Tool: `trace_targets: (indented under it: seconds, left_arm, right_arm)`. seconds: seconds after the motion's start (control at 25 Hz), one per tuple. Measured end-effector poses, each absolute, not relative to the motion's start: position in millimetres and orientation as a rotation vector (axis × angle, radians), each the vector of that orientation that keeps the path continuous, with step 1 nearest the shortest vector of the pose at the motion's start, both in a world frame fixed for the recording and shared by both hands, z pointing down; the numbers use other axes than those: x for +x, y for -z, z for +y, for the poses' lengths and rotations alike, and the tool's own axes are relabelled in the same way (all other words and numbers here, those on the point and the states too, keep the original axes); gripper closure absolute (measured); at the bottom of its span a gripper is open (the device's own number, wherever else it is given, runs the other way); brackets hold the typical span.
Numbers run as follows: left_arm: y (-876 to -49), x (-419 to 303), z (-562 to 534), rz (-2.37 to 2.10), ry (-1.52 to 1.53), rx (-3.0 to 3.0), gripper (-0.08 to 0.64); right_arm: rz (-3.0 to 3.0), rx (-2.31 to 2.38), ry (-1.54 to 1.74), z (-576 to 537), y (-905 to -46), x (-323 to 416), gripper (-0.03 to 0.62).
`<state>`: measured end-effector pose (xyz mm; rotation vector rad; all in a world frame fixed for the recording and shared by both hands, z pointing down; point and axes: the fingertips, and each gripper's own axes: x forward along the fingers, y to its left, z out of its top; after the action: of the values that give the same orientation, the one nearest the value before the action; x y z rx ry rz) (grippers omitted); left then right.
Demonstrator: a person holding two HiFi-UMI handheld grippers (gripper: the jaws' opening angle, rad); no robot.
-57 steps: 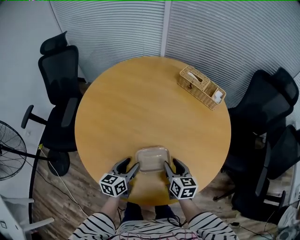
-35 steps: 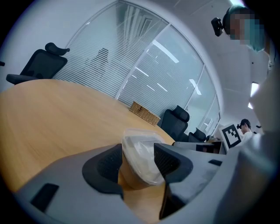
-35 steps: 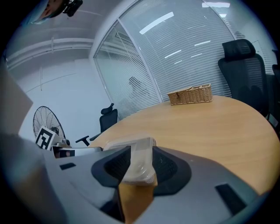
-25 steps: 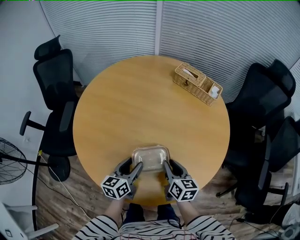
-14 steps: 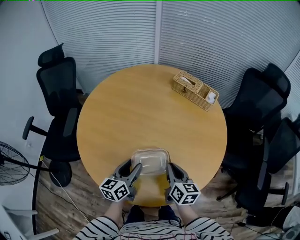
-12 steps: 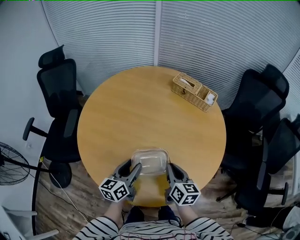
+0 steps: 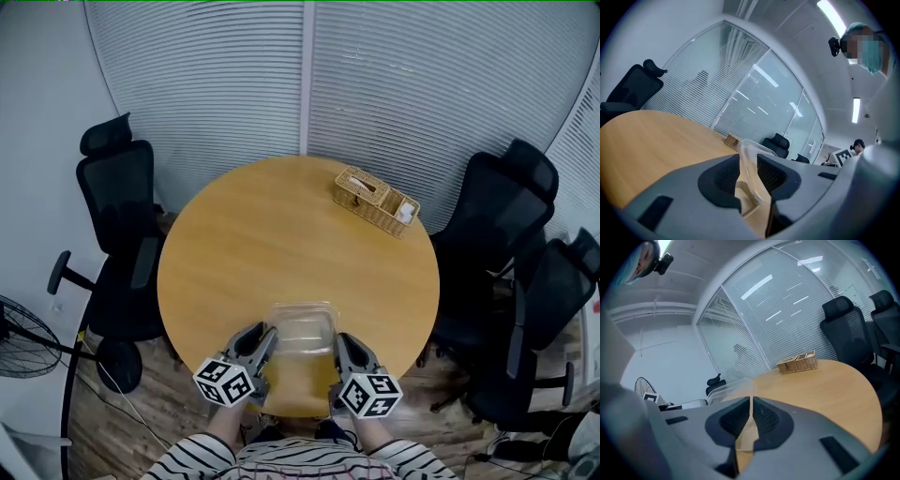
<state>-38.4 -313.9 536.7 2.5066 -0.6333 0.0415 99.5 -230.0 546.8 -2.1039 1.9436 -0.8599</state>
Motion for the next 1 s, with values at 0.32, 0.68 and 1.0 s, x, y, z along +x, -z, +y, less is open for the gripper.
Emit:
trace_targets:
  seconds: [0.32,0.68,1.0]
  left_arm:
    - [-500.9,-37.3,-305.4,-0.564,0.040,2.545,0.459]
    - [-473.1,-45.1,-297.8,-0.496,0.101,2.571,0.469]
    - [-469.8,-60.2,-294.9,-0.471,0.102,2.572,0.471]
  right_arm:
    - [1.897,-2.130,0.748,-214.6,-510.6,97.8,0.551]
    - [1.868,-2.148,0.673,-204.0,-483.5,88.0,0.552]
    - [1.853,-2.160,0.649,-201.8,-478.9,73.7,0.552]
